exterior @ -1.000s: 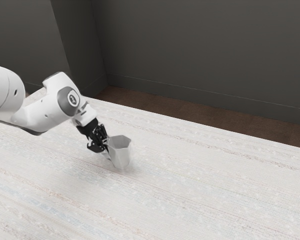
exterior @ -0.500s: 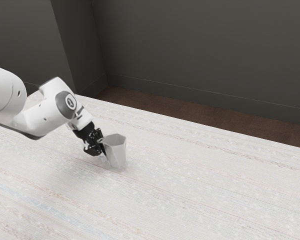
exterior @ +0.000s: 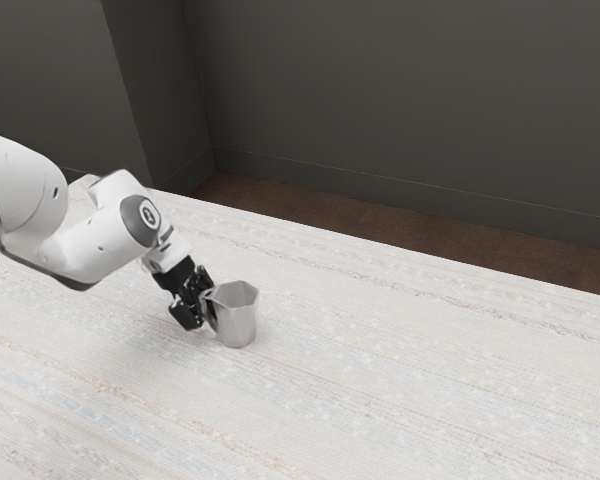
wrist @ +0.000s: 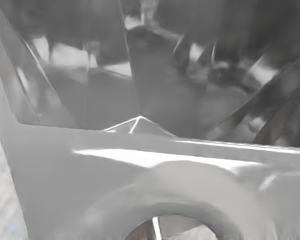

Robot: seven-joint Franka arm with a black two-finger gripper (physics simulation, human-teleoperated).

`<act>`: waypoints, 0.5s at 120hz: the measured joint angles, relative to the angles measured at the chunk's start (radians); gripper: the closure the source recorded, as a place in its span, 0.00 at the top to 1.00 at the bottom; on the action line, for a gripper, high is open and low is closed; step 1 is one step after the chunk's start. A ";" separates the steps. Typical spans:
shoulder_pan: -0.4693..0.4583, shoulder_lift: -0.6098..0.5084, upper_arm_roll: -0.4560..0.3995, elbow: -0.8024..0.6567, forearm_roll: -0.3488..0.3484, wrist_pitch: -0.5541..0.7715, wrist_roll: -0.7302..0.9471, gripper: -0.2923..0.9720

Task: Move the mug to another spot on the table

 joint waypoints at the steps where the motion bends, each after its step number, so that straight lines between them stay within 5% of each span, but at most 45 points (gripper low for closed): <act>1: 0.000 0.000 0.000 0.000 -0.001 -0.001 0.000 0.57; 60: 0.061 0.002 0.008 -0.001 -0.007 -0.036 0.019 0.75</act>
